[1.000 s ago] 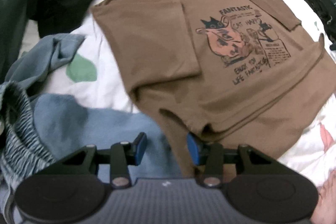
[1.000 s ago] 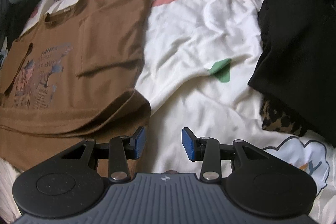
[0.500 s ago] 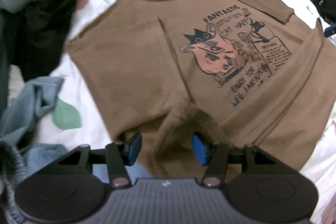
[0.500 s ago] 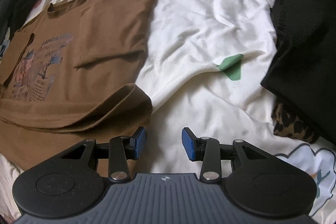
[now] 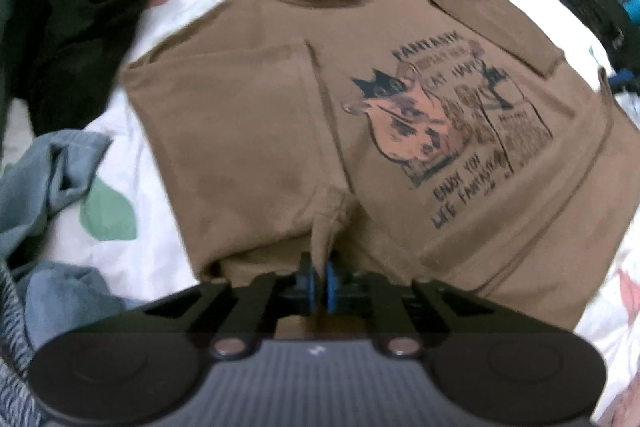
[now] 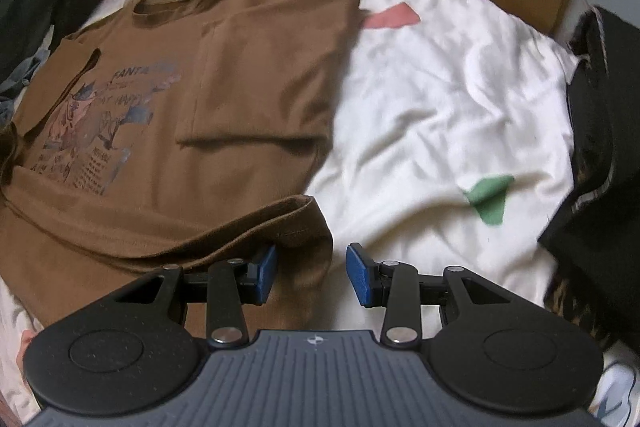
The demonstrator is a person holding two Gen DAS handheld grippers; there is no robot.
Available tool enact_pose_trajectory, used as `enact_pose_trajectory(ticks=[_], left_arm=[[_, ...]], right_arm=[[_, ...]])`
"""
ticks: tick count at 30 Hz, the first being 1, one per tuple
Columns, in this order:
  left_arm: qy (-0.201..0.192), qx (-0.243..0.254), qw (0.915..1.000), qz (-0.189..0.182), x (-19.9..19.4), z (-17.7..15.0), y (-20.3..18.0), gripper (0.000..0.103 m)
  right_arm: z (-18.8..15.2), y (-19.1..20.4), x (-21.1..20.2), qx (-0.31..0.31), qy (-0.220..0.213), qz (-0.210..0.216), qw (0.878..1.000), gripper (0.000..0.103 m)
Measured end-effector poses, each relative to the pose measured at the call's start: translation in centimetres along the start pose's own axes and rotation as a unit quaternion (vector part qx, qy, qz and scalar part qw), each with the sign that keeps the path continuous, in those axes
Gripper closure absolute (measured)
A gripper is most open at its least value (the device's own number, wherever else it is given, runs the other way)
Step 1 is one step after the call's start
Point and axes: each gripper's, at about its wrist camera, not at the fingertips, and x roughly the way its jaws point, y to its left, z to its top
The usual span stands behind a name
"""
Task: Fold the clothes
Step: 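Pinch the folded hem edge with both tools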
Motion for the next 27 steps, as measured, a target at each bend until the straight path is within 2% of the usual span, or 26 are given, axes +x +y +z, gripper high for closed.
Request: enact_pose_trajectory(ticks=[3,6,7,10,13,14,17,20,22,24,26,27], left_arm=[[-0.007,-0.046,0.9989,0.004,-0.6,-0.3,0.9,0.1],[-0.01,-0.083,0.9964,0.011,-1.0,-0.7,1.7,0.1],[-0.009,-0.096,0.9952,0.015,-1.0,-0.9,2.1,0.1],[-0.014,-0.158,0.9872,0.014,-0.8,-1.5,3.5,0.1],[-0.017,-0.216,0.9762,0.008,-0.1,-2.3,4.4,0.1],[-0.017,-0.221,0.9752,0.008,0.2,-2.4,4.4,0.1],[-0.013,-0.212,0.9771,0.008,0.7,-2.3,4.0,0.092],[-0.013,-0.206,0.9785,0.012,0.8,-1.8,4.0,0.075],[-0.014,-0.2,0.9796,0.012,0.9,-1.4,3.9,0.069],[-0.008,-0.186,0.9823,0.021,1.5,-0.9,3.6,0.068],[-0.003,-0.18,0.9834,0.026,2.1,-0.5,3.5,0.068],[-0.001,-0.183,0.9828,0.024,2.3,-0.4,3.7,0.068]], right_arm=[[0.7,0.2,0.6,-0.005,0.004,0.008,1.0,0.062],[1.0,0.5,1.2,-0.005,0.009,0.012,1.0,0.083],[1.1,0.4,1.5,0.0,0.014,0.015,1.0,0.099],[1.0,-0.2,1.8,0.027,0.021,0.026,0.999,0.102],[1.0,-1.1,1.4,0.064,0.018,0.023,0.998,0.102],[1.0,-1.3,1.2,0.077,0.017,0.022,0.997,0.102],[0.6,-1.8,1.6,0.086,0.013,0.023,0.996,0.101],[0.2,-2.2,2.0,0.1,0.008,0.031,0.995,0.098],[-0.1,-2.6,2.1,0.116,0.0,0.043,0.992,0.096],[-0.5,-2.8,2.0,0.123,-0.007,0.058,0.991,0.086],[-0.7,-2.9,2.2,0.117,-0.011,0.061,0.991,0.07],[-0.8,-2.9,2.2,0.114,-0.014,0.062,0.991,0.07]])
